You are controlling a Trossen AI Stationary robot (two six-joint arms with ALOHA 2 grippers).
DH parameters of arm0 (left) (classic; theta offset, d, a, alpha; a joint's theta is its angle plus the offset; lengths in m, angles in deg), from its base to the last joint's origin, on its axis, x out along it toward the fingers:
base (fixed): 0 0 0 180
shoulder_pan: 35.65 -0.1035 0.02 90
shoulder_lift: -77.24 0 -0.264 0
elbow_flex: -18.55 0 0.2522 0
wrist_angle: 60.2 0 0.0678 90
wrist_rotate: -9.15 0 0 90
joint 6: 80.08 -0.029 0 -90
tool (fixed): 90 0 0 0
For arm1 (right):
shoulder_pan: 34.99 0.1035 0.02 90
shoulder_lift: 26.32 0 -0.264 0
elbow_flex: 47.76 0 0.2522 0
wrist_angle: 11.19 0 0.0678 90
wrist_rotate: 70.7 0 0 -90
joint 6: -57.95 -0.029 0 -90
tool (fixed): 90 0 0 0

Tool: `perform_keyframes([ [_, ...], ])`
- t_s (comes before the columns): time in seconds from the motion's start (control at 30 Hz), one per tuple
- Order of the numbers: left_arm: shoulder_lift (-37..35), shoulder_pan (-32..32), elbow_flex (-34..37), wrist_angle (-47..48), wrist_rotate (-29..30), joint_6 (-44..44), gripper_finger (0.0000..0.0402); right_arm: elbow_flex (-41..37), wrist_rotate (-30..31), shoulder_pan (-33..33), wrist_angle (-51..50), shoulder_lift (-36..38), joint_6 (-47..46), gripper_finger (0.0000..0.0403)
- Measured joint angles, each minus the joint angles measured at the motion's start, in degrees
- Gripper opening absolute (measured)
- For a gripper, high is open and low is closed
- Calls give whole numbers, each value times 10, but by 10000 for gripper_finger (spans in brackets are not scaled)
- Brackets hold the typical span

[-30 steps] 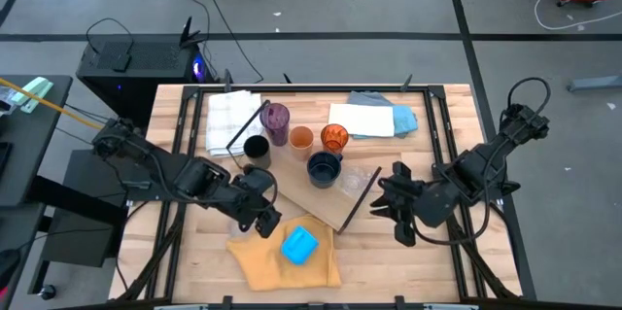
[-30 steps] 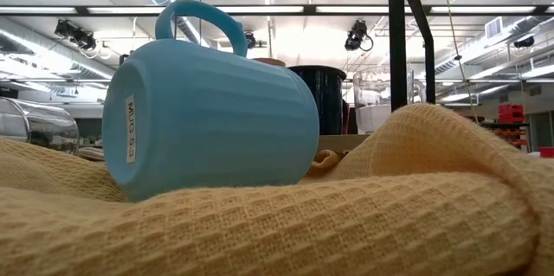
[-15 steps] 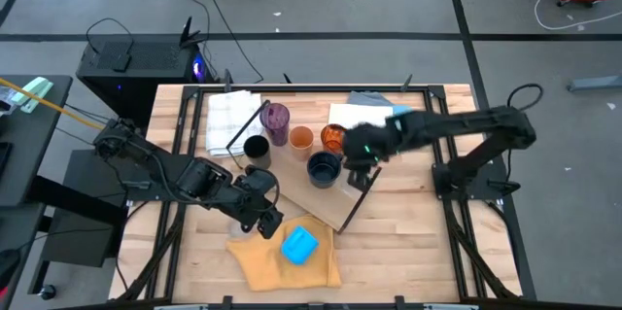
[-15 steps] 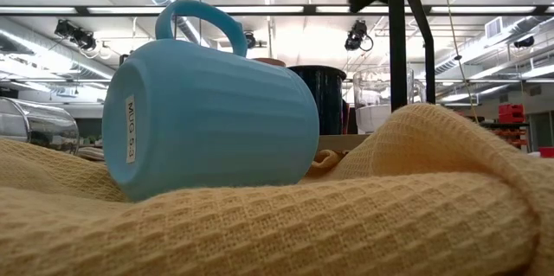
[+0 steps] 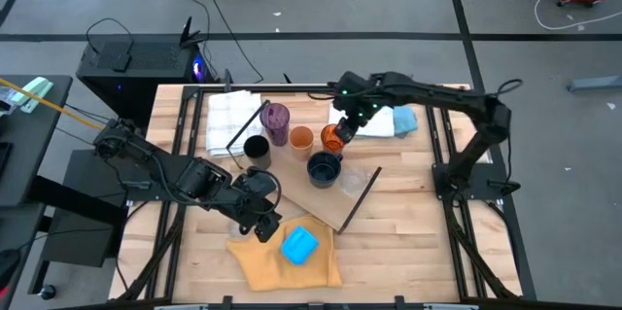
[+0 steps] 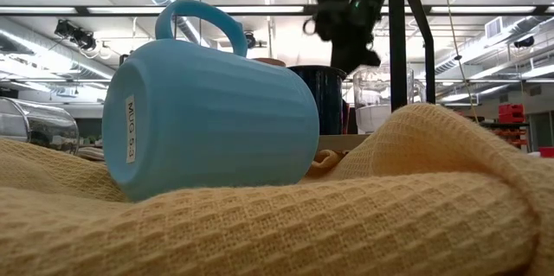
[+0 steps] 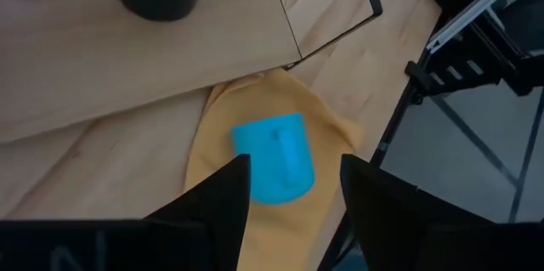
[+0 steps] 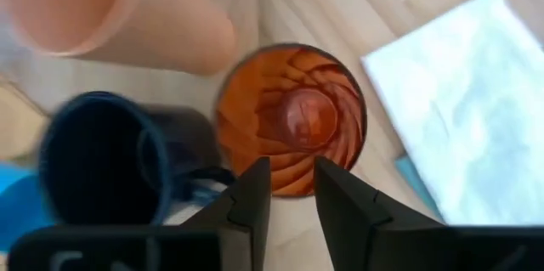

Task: Stack small to large cups/mugs on shelf
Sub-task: Put the orange cup on the shelf

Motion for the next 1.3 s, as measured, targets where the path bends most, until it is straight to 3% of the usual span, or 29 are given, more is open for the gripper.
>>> perform_keyframes([
  [0.27,0,0,0,1,0,-20,186,0,-9,-14,14,-57,52,154],
  [0.53,0,0,0,8,0,-33,186,11,-7,-27,74,-35,65,213],
  [0.67,0,0,0,8,0,-34,181,32,9,-44,54,-41,85,233],
  [1.3,0,-1,0,9,0,-28,178,32,16,-66,13,-104,103,255],
])
